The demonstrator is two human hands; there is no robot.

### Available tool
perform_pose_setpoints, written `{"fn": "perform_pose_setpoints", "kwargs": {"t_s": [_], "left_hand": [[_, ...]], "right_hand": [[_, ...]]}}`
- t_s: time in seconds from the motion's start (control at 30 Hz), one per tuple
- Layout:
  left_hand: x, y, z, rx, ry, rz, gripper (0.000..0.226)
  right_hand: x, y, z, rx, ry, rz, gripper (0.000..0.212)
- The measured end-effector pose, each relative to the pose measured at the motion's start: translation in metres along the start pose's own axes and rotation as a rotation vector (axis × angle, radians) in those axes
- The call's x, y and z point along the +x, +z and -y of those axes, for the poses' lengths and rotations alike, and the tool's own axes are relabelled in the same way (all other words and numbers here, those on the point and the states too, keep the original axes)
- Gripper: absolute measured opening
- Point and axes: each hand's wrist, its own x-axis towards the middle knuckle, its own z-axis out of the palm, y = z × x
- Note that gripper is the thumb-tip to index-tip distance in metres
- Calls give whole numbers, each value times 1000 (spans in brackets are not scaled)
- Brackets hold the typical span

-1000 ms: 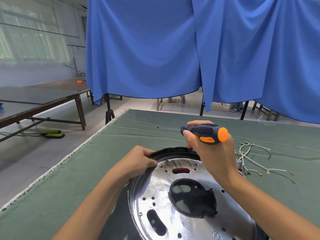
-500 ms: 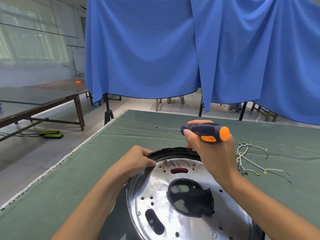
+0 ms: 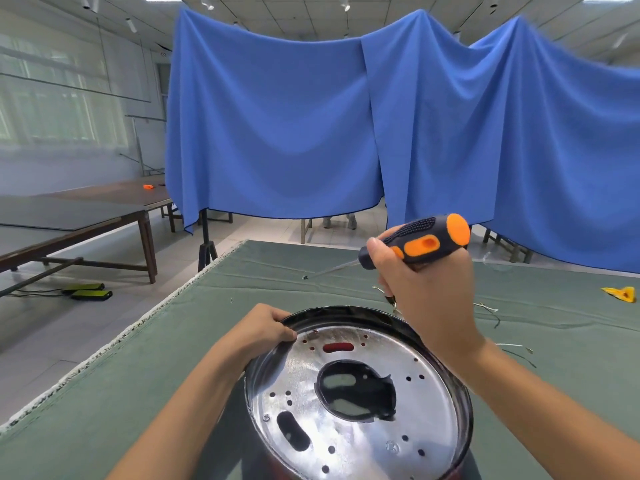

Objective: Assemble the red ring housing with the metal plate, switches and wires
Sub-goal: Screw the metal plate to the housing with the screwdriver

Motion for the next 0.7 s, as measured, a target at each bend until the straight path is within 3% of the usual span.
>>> {"fn": "perform_pose_setpoints", "kwargs": {"t_s": [0.33,0.7], "left_hand": [[-5,0,-5,2,-5,-8,22],[-1,0,-3,3,-15,-9,27]], "right_hand": [[2,-7,9,-198,-80,-29,24],[4,2,-9,-192,-66,15,24]]}}
